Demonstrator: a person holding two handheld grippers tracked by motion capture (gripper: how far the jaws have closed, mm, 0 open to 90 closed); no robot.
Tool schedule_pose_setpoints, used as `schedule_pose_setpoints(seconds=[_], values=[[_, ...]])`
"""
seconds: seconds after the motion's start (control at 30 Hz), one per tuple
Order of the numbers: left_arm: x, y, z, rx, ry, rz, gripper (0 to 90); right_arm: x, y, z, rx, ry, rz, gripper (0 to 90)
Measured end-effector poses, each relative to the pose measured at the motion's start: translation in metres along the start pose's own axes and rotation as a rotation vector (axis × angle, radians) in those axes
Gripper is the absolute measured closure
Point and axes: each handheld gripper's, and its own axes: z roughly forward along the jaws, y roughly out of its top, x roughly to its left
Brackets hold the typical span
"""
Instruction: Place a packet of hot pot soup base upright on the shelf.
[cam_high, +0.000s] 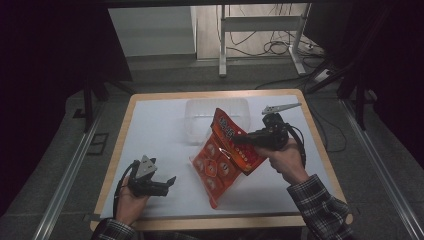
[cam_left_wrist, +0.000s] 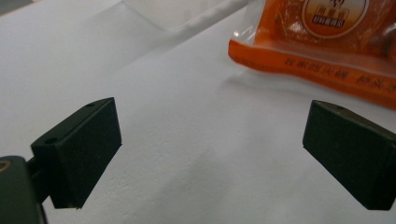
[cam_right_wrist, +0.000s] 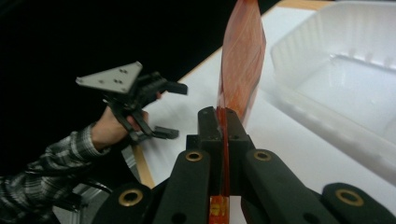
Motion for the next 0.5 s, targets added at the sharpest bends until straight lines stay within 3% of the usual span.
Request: schedule_pose_setpoints(seconds=[0.3,0.5], values=[[0.000,0.000,0.000,-0.001,0.000,0.001,3.9,0.011,0.018,-0.006,-0.025,0.048,-0.024,89.2],[0.000,0.000,0.000,-0.002,0.000,0.002,3.9,0.014,0.027,-0.010,-0.030,0.036,-0.040,89.3]])
